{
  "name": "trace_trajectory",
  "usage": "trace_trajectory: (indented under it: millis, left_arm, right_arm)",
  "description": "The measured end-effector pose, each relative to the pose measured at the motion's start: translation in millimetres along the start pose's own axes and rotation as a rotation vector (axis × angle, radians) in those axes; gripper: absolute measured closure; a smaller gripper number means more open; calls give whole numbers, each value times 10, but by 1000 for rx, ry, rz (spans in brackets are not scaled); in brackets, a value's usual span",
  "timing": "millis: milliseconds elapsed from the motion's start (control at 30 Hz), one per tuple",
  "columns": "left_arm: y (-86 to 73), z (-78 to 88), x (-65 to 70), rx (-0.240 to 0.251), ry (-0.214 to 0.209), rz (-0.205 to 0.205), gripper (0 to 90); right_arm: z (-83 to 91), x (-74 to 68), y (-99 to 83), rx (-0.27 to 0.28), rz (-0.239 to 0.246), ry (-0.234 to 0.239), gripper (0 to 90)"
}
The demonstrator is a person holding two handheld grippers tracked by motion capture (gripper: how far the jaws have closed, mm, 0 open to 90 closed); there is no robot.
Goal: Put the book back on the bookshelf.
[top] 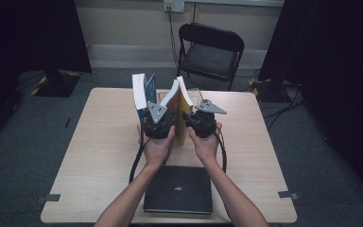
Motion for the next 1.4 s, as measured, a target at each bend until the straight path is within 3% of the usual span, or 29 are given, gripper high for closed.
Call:
trace_trajectory:
  millis: [100, 233, 300, 400, 467, 533, 667, 767, 833, 933, 1000, 1167, 1300, 1333, 1400]
  left_arm:
    - [23, -44, -9, 28, -1, 6, 746]
    - [-1, -149, -28, 48, 30, -21, 746]
    - [-31, -199, -46, 35, 19, -3, 744]
    - [-35, -189, -11, -2, 23, -28, 738]
    - [-26, -159, 4, -27, 17, -23, 725]
    - [-19, -121, 13, -50, 3, -4, 714]
    - [32, -13, 50, -67, -41, -6, 642]
    - [72, 18, 88, -103, -38, -20, 598]
    - [99, 30, 100, -100, -32, -19, 578]
    - [125, 66, 113, -163, -26, 1, 535]
    - [139, 73, 114, -238, -23, -22, 521]
    - [181, 103, 53, -338, -9, -32, 599]
    - [198, 136, 53, -498, -1, -63, 598]
    - [218, 139, 69, -525, -3, -51, 586]
    - [282, 152, 94, -557, 4, -77, 578]
  right_arm:
    - [-2, -16, 4, 2, 4, 5, 758]
    - [-8, -24, 8, 0, 2, 6, 758]
    - [-10, -17, 9, 1, 5, 7, 758]
    - [-8, -25, 6, 3, 2, 9, 756]
    - [-6, -27, 5, 3, -1, 9, 754]
    - [-7, -22, 4, 8, -6, 11, 750]
    - [-3, -23, -4, 12, -9, 17, 745]
    - [-4, -27, -3, 13, -13, 20, 742]
    - [-5, -31, -4, 10, -19, 25, 739]
    - [-2, -34, -5, 9, -13, 28, 737]
    - [-1, -36, -6, 9, -14, 27, 737]
    - [-3, -30, -7, 9, -20, 29, 736]
    - [-1, -20, -8, 7, -16, 29, 737]
    - [0, -19, -8, 7, -17, 30, 737]
    - [0, -22, -8, 7, -17, 30, 737]
Point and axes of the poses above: each handheld gripper's, and its own axes: z roughly backward along the jaws, y roughly out of its top, x roughly to its right, the point moved 7 cm from there along -z, roughly forward along the jaws, and after that the axes turned 14 degrees about z, right-handed, at the moved point
